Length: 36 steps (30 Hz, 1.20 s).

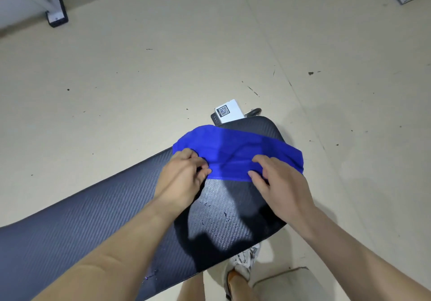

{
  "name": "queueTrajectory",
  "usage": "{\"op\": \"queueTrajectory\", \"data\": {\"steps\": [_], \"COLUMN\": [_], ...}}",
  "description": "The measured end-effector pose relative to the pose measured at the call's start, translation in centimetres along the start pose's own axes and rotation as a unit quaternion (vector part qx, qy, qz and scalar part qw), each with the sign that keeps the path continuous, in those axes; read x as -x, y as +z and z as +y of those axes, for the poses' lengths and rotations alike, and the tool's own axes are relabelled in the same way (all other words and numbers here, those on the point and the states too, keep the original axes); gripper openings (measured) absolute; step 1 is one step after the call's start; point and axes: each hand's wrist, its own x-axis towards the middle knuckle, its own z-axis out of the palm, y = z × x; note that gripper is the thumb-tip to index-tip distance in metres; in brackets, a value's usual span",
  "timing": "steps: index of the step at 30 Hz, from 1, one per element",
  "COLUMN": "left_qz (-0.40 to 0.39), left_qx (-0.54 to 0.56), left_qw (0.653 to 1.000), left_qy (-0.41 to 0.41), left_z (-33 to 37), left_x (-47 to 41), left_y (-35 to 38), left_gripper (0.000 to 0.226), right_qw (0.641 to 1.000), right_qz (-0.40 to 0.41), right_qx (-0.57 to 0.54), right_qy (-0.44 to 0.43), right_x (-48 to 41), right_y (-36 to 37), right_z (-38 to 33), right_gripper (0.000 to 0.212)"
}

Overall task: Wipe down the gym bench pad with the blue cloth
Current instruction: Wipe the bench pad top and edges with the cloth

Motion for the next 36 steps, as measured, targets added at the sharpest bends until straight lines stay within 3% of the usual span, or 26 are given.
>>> {"op": "queueTrajectory", "data": {"steps": [2, 4, 6, 8, 11, 15, 18, 21, 27, 29, 32, 36], "left_qz": [-0.015, -0.039, -0.063, -0.055, 0.033, 0.123, 0.200, 0.205, 0.094, 0.050, -0.078, -0.150], "left_qx": [0.083, 0.218, 0.264, 0.248, 0.230, 0.158, 0.045, 0.052, 0.029, -0.014, -0.072, -0.112], "left_qw": [0.995, 0.964, 0.950, 0.960, 0.970, 0.977, 0.977, 0.977, 0.993, 0.989, 0.982, 0.957], "left_qy": [-0.062, -0.144, -0.156, -0.121, -0.070, -0.072, -0.060, -0.023, 0.070, 0.139, 0.157, 0.220], "left_z": [0.3, 0.8, 1.0, 1.6, 2.0, 1.9, 1.3, 0.9, 2.0, 2.6, 3.1, 3.2], "left_x": [-0.8, -1.8, -2.6, -3.1, -4.7, -7.2, -8.3, -9.1, -7.9, -6.8, -4.3, -1.3], "left_y": [-0.7, -1.9, -3.2, -4.3, -6.2, -8.9, -10.7, -12.2, -12.2, -11.6, -8.4, -4.3], "left_gripper": [0.011, 0.020, 0.028, 0.030, 0.024, 0.025, 0.030, 0.028, 0.007, 0.005, 0.008, 0.023], "right_qw": [0.999, 0.996, 0.990, 0.992, 0.995, 0.988, 0.983, 0.974, 0.964, 0.971, 0.977, 0.969], "right_qz": [-0.045, -0.054, -0.039, -0.007, 0.056, 0.130, 0.144, 0.135, 0.160, 0.108, 0.018, -0.061], "right_qx": [-0.008, 0.055, 0.112, 0.096, 0.017, -0.057, 0.014, 0.085, 0.103, 0.111, 0.123, 0.178], "right_qy": [0.002, -0.044, -0.082, -0.085, -0.079, -0.057, -0.110, -0.159, -0.185, -0.183, -0.172, -0.158], "right_x": [-1.5, -2.1, -2.3, -2.6, -4.8, -9.6, -13.1, -16.1, -16.4, -13.9, -8.9, -4.7], "right_y": [-0.6, -0.8, -0.7, -1.2, -3.0, -5.5, -6.4, -7.5, -10.1, -9.8, -8.0, -6.0], "right_z": [0.2, 0.5, 0.4, 0.4, -0.5, -2.5, -3.7, -3.6, -1.9, -0.3, 1.8, 2.9], "right_gripper": [0.038, 0.046, 0.035, 0.032, 0.037, 0.033, 0.026, 0.025, 0.021, 0.025, 0.036, 0.022]}}
